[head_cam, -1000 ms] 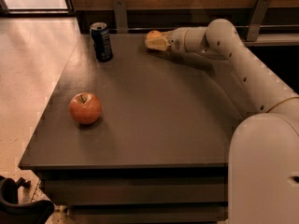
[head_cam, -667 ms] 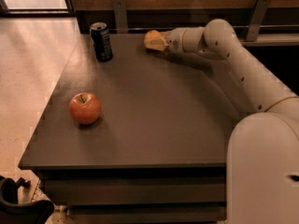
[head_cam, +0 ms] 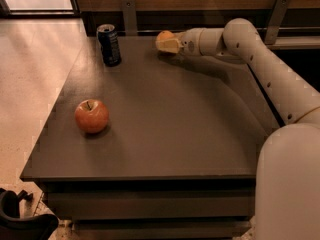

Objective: Move orange near apple

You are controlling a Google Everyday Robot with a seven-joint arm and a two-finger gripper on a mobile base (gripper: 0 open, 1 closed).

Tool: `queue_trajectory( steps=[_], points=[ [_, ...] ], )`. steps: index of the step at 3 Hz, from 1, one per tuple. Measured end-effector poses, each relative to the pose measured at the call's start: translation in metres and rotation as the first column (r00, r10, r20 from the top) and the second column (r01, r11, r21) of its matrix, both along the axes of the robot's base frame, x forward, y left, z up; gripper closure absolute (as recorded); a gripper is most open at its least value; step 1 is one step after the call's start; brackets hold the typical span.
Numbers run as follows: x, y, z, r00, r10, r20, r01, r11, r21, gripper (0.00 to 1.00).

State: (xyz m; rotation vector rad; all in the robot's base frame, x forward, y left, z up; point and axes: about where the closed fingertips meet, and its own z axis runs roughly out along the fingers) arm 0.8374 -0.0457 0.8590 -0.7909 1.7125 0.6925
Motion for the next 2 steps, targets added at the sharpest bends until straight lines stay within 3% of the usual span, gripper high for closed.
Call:
queue_trajectory(
  steps=[2],
  points=[
    [-0.075, -0.039, 0.058, 0.9978, -0.050, 0.043, 0.047, 0.997, 0.055, 1.00]
  ],
)
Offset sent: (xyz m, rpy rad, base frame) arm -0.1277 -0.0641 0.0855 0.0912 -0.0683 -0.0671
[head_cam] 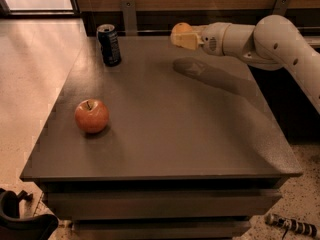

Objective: Move orange near apple

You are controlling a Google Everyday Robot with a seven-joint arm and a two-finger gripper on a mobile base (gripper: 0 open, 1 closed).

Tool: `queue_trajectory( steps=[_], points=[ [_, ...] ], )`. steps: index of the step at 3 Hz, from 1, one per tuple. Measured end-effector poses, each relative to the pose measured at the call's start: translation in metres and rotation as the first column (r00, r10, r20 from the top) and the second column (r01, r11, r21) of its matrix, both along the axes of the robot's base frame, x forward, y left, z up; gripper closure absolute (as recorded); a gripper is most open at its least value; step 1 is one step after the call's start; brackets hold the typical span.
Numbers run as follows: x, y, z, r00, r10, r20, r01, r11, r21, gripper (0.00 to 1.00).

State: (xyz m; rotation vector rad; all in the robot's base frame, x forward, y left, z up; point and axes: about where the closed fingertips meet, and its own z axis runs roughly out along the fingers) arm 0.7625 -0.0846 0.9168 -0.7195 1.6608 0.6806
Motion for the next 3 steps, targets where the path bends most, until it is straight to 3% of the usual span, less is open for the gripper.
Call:
queue_trajectory(
  steps=[2, 3],
  points=[
    [-0.088, -0.003, 0.015, 0.9982, 0.057, 0.019, -0.058, 0.998, 0.038, 1.00],
    [-0.144, 0.015, 0.004, 0.9895, 0.137, 0.047, -0.139, 0.989, 0.046, 1.00]
  ],
)
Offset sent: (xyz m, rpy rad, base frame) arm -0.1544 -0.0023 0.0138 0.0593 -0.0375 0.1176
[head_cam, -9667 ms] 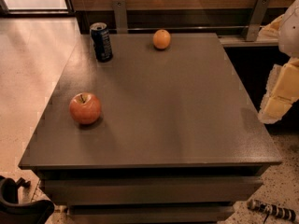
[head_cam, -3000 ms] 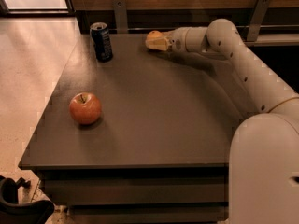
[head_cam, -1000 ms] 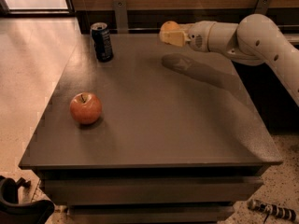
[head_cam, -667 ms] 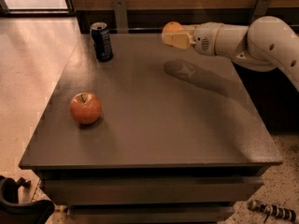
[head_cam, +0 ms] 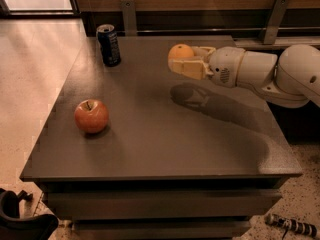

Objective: Move orange near apple

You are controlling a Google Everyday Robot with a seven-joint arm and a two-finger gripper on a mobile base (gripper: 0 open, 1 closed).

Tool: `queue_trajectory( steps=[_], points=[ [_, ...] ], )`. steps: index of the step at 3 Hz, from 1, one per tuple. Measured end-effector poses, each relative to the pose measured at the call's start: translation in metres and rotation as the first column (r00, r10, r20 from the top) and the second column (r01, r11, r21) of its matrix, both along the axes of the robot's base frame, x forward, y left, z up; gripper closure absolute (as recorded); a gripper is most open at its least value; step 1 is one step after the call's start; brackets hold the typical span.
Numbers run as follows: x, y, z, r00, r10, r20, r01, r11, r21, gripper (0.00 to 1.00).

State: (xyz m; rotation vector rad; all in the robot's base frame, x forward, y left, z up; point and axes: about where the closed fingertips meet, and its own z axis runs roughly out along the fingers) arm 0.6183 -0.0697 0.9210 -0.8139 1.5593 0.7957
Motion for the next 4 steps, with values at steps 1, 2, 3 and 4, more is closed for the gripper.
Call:
queue_trajectory(
  steps=[1, 2, 3, 4],
  points=[
    [-0.029, 0.017, -0.012, 0.9994, 0.028, 0.021, -0.029, 0.999, 0.017, 1.00],
    [-0.059, 0.043, -0.017, 0.9983, 0.046, 0.037, -0.047, 0.999, 0.023, 1.00],
    [-0.087, 0.074, -0.026, 0.9970, 0.075, 0.020, -0.075, 0.997, -0.008, 1.00],
    [-0.110, 0.102, -0.037, 0.9932, 0.116, -0.003, -0.116, 0.992, -0.050, 1.00]
  ],
)
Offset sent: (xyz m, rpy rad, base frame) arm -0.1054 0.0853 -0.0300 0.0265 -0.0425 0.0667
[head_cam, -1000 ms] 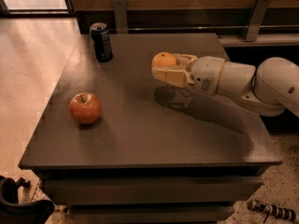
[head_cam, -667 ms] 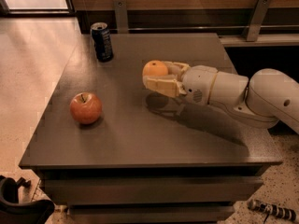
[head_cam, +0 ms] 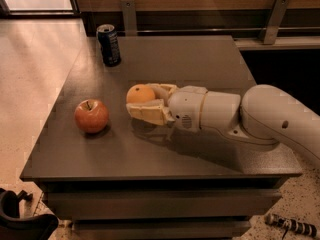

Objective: Move orange near apple

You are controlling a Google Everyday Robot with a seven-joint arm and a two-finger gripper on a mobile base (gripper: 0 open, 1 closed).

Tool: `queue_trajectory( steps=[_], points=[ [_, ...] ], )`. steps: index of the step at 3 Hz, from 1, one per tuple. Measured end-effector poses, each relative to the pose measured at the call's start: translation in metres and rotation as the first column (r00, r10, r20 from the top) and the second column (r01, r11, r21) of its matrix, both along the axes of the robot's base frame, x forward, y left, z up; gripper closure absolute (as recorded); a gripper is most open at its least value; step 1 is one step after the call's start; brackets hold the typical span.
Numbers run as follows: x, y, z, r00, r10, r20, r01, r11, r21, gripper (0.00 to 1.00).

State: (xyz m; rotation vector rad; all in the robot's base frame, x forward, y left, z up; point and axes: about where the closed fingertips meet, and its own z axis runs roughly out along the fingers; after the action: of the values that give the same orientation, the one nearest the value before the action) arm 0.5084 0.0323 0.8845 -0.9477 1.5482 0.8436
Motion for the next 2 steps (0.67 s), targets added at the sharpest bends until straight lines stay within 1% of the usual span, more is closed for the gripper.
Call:
queue_trajectory(
  steps=[1, 2],
  points=[
    [-0.011, 0.011, -0.017, 0.9990, 0.027, -0.037, -0.028, 0.999, -0.017, 1.00],
    [-0.021, 0.014, -0.040, 0.9961, 0.053, -0.071, -0.054, 0.998, -0.013, 1.00]
  ],
)
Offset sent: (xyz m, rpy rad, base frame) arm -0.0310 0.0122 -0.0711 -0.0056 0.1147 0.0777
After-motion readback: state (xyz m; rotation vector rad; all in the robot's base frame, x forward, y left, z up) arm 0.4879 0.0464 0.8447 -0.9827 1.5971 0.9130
